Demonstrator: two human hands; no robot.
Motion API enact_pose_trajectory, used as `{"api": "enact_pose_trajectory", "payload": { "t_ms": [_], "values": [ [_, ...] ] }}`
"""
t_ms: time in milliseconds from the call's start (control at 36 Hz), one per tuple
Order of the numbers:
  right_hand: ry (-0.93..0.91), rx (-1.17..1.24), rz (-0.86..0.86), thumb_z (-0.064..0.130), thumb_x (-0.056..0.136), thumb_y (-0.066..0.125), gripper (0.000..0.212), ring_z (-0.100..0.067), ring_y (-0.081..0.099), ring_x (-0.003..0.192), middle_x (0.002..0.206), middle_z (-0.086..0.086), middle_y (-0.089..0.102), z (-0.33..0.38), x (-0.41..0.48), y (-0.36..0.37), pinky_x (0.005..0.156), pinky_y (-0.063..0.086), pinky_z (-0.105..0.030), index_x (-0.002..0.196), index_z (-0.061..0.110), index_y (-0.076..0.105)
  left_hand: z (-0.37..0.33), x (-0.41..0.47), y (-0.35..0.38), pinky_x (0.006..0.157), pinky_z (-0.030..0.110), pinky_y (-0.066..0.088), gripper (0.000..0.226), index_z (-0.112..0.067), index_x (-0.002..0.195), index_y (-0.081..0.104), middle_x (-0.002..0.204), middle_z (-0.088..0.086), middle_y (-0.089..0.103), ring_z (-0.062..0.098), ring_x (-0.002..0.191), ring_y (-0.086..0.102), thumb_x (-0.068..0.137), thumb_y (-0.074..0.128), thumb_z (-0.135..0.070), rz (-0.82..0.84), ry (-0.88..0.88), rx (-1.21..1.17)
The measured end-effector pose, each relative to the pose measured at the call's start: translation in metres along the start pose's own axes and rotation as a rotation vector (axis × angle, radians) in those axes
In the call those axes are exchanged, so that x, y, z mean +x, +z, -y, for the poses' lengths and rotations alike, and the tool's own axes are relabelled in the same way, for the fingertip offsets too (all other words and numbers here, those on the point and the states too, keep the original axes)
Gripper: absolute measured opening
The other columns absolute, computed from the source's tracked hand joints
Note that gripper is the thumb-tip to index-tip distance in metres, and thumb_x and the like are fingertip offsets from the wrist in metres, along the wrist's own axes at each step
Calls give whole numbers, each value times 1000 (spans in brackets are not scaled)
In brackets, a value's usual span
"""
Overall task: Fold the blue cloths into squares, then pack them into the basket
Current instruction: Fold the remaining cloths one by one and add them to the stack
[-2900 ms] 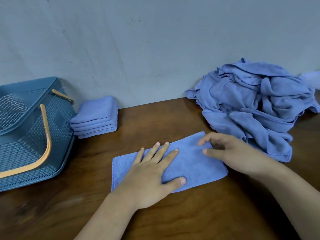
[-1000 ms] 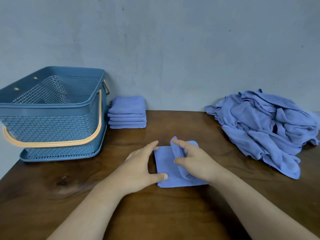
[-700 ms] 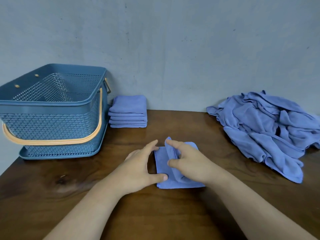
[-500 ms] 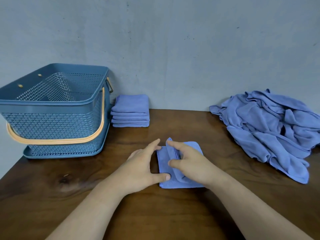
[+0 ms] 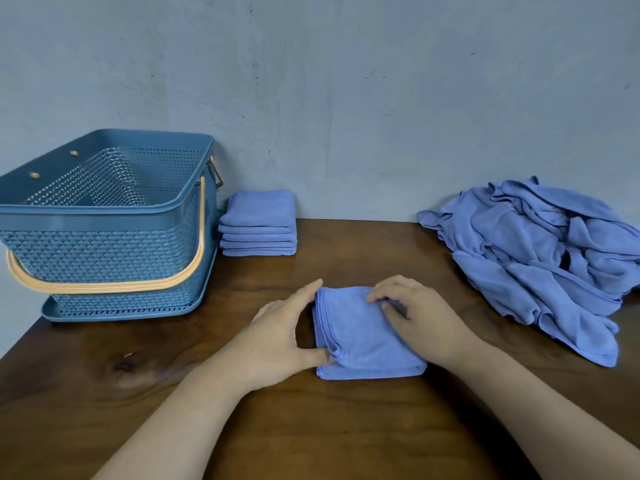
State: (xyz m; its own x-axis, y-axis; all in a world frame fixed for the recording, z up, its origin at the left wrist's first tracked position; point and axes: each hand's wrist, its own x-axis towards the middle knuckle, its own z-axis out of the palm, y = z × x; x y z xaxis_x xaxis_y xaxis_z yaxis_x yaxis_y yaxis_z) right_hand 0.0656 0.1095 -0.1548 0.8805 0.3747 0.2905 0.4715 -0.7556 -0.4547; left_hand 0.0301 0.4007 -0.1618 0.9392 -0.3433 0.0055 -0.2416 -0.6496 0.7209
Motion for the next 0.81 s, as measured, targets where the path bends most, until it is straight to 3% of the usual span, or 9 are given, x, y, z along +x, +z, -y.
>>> {"api": "enact_pose_trajectory", "payload": {
  "t_ms": [111, 250, 306, 389, 472, 556, 611, 694, 806],
  "values": [
    [19, -41, 65, 37, 102, 63, 32, 3, 47, 128, 136, 29, 54, 9, -3, 5, 105, 32, -11, 134, 36, 66, -2, 2, 0, 127, 39, 28, 116, -60, 159, 11, 155, -42, 32, -2, 152, 23, 64, 76, -73, 2, -4, -15],
    [49, -182, 184, 67, 100, 51, 68, 1, 22, 150, 163, 22, 32, 31, -8, 9, 121, 22, -19, 160, 36, 41, 3, 2, 0, 126, 38, 31, 107, -64, 156, 16, 157, -35, 36, -6, 150, 28, 72, 81, -69, 12, 12, -26],
    [72, -192, 202, 74, 98, 47, 78, -1, 15, 155, 169, 18, 24, 35, -11, 12, 126, 20, -25, 164, 35, 32, 6, 2, -3, 126, 36, 30, 100, -62, 157, 20, 158, -35, 36, -11, 149, 29, 80, 83, -59, 17, 19, -51],
    [129, -198, 285, 88, 90, 39, 92, -5, -1, 160, 174, 19, 6, 40, -12, 13, 130, 16, -34, 167, 42, 16, 6, 2, -6, 123, 26, 30, 78, -58, 154, 32, 158, -35, 37, -13, 148, 30, 95, 75, -27, -85, 14, -84],
    [160, -237, 369, 99, 81, 35, 106, -5, -14, 160, 174, 20, -8, 45, -10, 10, 132, 7, -37, 166, 46, 0, -6, 2, -1, 117, 22, 33, 55, -46, 146, 51, 154, -32, 43, -4, 149, 34, 103, 62, -13, -249, 168, -44],
    [160, -228, 366, 102, 76, 35, 109, -4, -20, 159, 174, 18, -12, 48, -8, 12, 132, 4, -39, 164, 51, -6, -21, 0, 13, 124, 27, 26, 40, -36, 145, 57, 152, -28, 49, -3, 151, 33, 108, 57, -20, -214, 340, 37],
    [146, -224, 345, 100, 78, 33, 106, -4, -20, 158, 174, 17, -13, 47, -8, 16, 132, 4, -40, 164, 51, -6, -24, 0, 22, 128, 33, 21, 41, -37, 152, 50, 157, -29, 43, -7, 153, 26, 111, 51, -34, -128, 336, 127],
    [131, -187, 342, 96, 83, 36, 104, 0, -26, 156, 173, 19, -19, 42, -12, 19, 132, -1, -39, 165, 48, -5, -21, 0, 28, 132, 39, 7, 54, -43, 165, 25, 169, -32, 18, -17, 153, 1, 112, 32, -53, 8, 191, 255],
    [105, 16, 316, 86, 88, 47, 99, 12, -26, 151, 171, 26, -16, 33, -19, 12, 131, -3, -32, 167, 44, 3, -21, -3, 25, 132, 37, -7, 60, -47, 166, -1, 168, -36, -13, -21, 147, -23, 110, 15, -58, 101, 87, 391]
  ]
}}
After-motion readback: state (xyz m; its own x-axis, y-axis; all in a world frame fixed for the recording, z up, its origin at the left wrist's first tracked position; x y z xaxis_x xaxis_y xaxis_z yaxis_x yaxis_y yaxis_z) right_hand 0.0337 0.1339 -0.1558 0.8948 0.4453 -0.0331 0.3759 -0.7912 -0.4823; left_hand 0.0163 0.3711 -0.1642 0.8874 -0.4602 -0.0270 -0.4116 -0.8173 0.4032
